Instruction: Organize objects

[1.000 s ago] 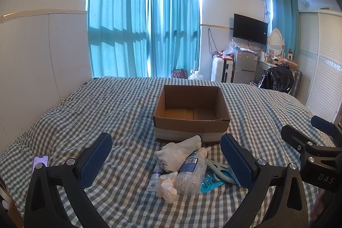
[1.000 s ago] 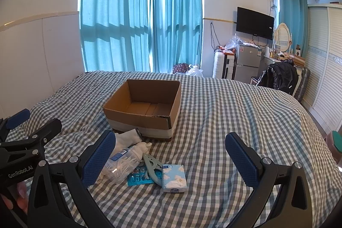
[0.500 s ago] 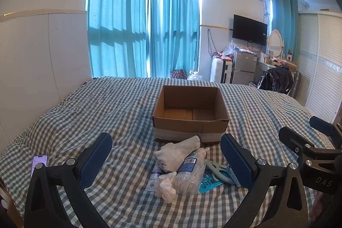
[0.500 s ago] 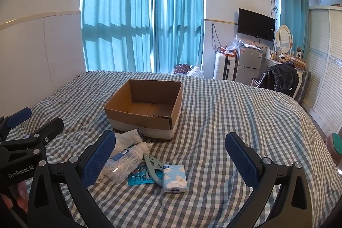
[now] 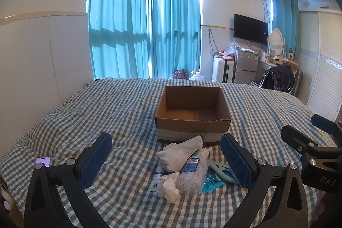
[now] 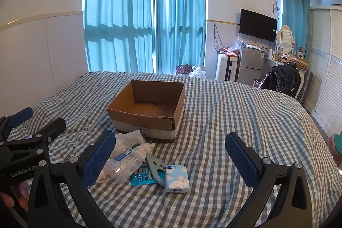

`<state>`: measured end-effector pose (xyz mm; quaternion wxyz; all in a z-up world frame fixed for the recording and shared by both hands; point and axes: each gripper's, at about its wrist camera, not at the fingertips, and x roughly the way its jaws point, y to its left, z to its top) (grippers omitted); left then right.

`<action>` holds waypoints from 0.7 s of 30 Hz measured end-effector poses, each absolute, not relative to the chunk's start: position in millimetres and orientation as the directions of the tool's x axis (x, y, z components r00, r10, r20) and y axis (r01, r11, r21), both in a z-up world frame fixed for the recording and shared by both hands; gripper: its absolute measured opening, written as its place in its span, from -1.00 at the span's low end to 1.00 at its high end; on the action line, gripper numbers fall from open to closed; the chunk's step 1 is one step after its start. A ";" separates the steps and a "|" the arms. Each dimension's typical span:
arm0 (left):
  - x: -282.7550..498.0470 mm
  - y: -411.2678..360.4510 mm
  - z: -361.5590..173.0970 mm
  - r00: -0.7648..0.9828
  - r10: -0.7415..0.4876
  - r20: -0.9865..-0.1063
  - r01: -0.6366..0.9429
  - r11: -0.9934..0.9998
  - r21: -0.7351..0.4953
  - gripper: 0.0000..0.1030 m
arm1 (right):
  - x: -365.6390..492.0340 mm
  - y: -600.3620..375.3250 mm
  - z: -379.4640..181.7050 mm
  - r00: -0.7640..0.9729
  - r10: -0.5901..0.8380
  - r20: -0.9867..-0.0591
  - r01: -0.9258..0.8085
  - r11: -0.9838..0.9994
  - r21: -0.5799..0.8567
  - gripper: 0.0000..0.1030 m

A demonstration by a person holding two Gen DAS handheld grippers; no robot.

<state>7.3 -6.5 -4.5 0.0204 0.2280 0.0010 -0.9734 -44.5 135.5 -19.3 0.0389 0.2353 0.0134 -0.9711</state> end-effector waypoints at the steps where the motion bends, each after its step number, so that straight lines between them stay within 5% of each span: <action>1: 7.0 -6.6 -5.0 -0.895 -0.039 -0.445 0.040 -0.999 0.007 1.00 | -44.6 135.5 -19.5 -0.886 -0.071 -0.459 0.084 -0.996 -0.007 1.00; 21: -39.4 -35.5 -93.7 -0.760 -0.076 -0.645 0.095 -0.995 0.007 1.00 | -98.7 134.2 -89.0 -0.788 -0.060 -0.613 0.088 -0.996 -0.015 0.96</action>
